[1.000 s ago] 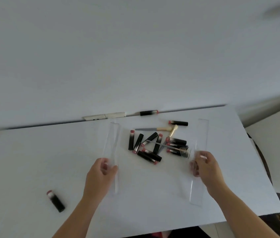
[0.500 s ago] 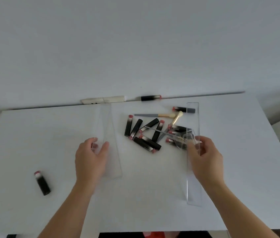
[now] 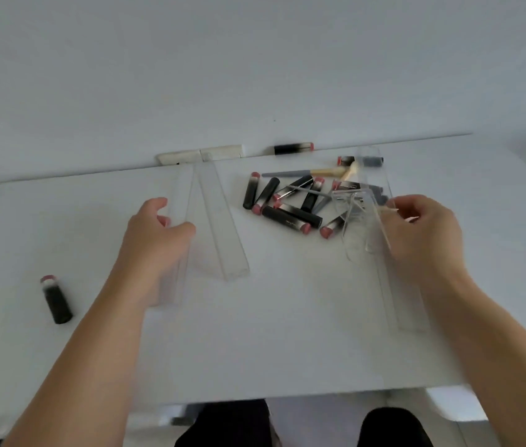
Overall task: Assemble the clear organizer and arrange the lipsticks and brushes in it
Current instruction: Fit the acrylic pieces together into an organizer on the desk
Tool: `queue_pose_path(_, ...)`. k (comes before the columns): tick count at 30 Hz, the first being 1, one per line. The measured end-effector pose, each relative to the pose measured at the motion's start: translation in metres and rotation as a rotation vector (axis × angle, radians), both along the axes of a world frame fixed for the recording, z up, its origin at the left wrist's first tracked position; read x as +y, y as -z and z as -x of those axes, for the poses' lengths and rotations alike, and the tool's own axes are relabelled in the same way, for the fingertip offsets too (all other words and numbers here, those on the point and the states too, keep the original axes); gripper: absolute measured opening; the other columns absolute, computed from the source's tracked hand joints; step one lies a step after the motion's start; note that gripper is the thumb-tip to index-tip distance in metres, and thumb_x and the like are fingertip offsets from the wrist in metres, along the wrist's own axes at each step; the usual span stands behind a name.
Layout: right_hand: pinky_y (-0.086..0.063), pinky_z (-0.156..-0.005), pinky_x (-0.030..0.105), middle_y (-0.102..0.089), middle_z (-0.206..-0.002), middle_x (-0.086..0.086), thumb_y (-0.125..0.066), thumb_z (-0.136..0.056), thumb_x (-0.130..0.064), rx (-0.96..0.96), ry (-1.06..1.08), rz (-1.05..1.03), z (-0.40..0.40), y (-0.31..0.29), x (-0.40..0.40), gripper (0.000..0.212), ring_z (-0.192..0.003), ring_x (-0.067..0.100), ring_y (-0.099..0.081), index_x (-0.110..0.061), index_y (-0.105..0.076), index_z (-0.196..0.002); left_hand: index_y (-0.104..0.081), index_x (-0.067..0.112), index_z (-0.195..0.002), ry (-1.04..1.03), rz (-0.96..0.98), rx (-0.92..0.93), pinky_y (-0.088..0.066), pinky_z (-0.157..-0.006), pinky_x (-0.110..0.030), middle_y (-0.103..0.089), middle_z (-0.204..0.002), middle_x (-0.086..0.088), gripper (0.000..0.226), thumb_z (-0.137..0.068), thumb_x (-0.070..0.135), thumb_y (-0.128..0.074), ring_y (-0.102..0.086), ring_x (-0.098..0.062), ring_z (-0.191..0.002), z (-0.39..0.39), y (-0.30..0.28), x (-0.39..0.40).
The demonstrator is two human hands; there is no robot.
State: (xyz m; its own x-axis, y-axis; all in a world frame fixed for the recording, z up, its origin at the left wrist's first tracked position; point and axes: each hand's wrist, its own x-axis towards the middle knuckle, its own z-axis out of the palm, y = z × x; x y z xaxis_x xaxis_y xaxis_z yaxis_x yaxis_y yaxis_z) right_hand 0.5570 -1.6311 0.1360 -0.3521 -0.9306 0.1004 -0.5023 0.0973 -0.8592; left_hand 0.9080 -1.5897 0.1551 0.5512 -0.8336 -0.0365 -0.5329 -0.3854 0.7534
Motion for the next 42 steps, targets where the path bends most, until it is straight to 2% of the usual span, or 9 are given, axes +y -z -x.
queue_pose_path(4, -0.038, -0.035, 0.013, -0.066, -0.072, -0.013, -0.062, -0.082, -0.02, -0.107, 0.038, 0.043, -0.001, -0.008, -0.001, 0.011, -0.045, -0.004, -0.056, -0.026, -0.07, -0.085, -0.042, 0.022, -0.151, 0.084, 0.013, -0.115, -0.04, -0.087, -0.032, -0.05, -0.142, -0.011, 0.076, -0.083, 0.032, -0.074, -0.057, -0.031, -0.123, -0.004, 0.002, -0.003)
queue_pose_path(9, -0.046, -0.057, 0.024, -0.07, -0.079, 0.0, -0.066, -0.086, -0.012, -0.172, 0.026, 0.018, 0.001, -0.031, 0.016, 0.014, -0.061, 0.013, -0.06, -0.016, -0.072, -0.098, -0.036, 0.015, -0.154, 0.161, -0.037, -0.135, -0.046, -0.097, -0.043, -0.041, -0.147, -0.016, 0.076, -0.09, 0.039, -0.069, -0.048, -0.038, -0.132, 0.007, -0.014, 0.017)
queue_pose_path(16, -0.052, -0.048, 0.026, -0.07, -0.072, 0.006, -0.064, -0.092, -0.012, -0.391, 0.021, 0.021, 0.015, -0.045, 0.029, 0.009, -0.047, 0.017, -0.06, -0.013, -0.069, -0.099, -0.051, 0.019, -0.142, 0.256, 0.148, -0.306, -0.046, -0.096, -0.041, -0.045, -0.143, -0.009, 0.053, -0.095, 0.04, -0.061, -0.049, -0.03, -0.126, 0.026, -0.041, 0.041)
queue_pose_path(21, -0.054, -0.049, 0.029, -0.075, -0.071, 0.007, -0.063, -0.095, -0.018, -0.424, -0.094, -0.001, 0.019, -0.046, 0.026, 0.009, -0.052, 0.02, -0.066, -0.016, -0.066, -0.104, -0.067, 0.025, -0.123, 0.501, 0.245, -0.333, -0.049, -0.086, -0.033, -0.058, -0.125, 0.001, 0.032, -0.095, 0.039, -0.062, -0.058, -0.019, -0.109, 0.081, -0.049, 0.039)
queue_pose_path(26, -0.054, -0.051, 0.03, -0.076, -0.077, 0.012, -0.063, -0.097, -0.019, -0.441, -0.18, 0.002, 0.024, -0.048, 0.006, 0.012, -0.052, 0.024, -0.064, -0.017, -0.066, -0.108, -0.068, 0.029, -0.111, 0.652, 0.146, -0.285, -0.053, -0.075, -0.031, -0.068, -0.098, 0.013, 0.025, -0.094, 0.046, -0.061, -0.062, -0.011, -0.079, 0.129, -0.047, 0.013)
queue_pose_path(29, -0.054, -0.05, 0.03, -0.076, -0.077, 0.012, -0.062, -0.097, -0.019, -0.465, -0.195, 0.004, 0.027, -0.046, -0.005, 0.012, -0.049, 0.024, -0.059, -0.019, -0.065, -0.108, -0.063, 0.028, -0.099, 0.644, 0.071, -0.324, -0.053, -0.075, -0.031, -0.068, -0.087, 0.01, 0.03, -0.091, 0.057, -0.06, -0.064, -0.016, -0.08, 0.161, -0.039, -0.004)
queue_pose_path(34, -0.051, -0.049, 0.03, -0.076, -0.082, 0.013, -0.062, -0.096, -0.021, -0.495, -0.217, -0.016, 0.032, -0.039, -0.014, 0.014, -0.049, 0.023, -0.058, -0.02, -0.066, -0.11, -0.043, 0.027, -0.078, 0.6, 0.07, -0.294, -0.033, -0.052, -0.029, -0.057, -0.071, 0.009, 0.04, -0.083, 0.06, -0.063, -0.055, -0.015, -0.067, 0.195, -0.023, -0.017)
queue_pose_path(37, -0.046, -0.046, 0.028, -0.076, -0.083, 0.014, -0.062, -0.095, -0.021, -0.516, -0.227, -0.018, 0.033, -0.033, -0.015, 0.016, -0.048, 0.023, -0.058, -0.019, -0.066, -0.11, -0.043, 0.027, -0.081, 0.59, 0.072, -0.267, -0.035, -0.052, -0.029, -0.058, -0.073, 0.008, 0.034, -0.08, 0.05, -0.069, -0.058, -0.016, -0.069, 0.202, -0.015, -0.02)
queue_pose_path(42, -0.045, -0.044, 0.024, -0.076, -0.082, 0.011, -0.06, -0.094, -0.022, -0.506, -0.237, 0.019, 0.034, -0.025, -0.014, 0.016, -0.047, 0.021, -0.057, -0.022, -0.066, -0.109, -0.059, 0.028, -0.107, 0.551, 0.157, -0.054, -0.044, -0.054, -0.027, -0.063, -0.075, 0.008, 0.034, -0.083, 0.04, -0.079, -0.061, -0.009, -0.065, 0.193, -0.01, -0.02)
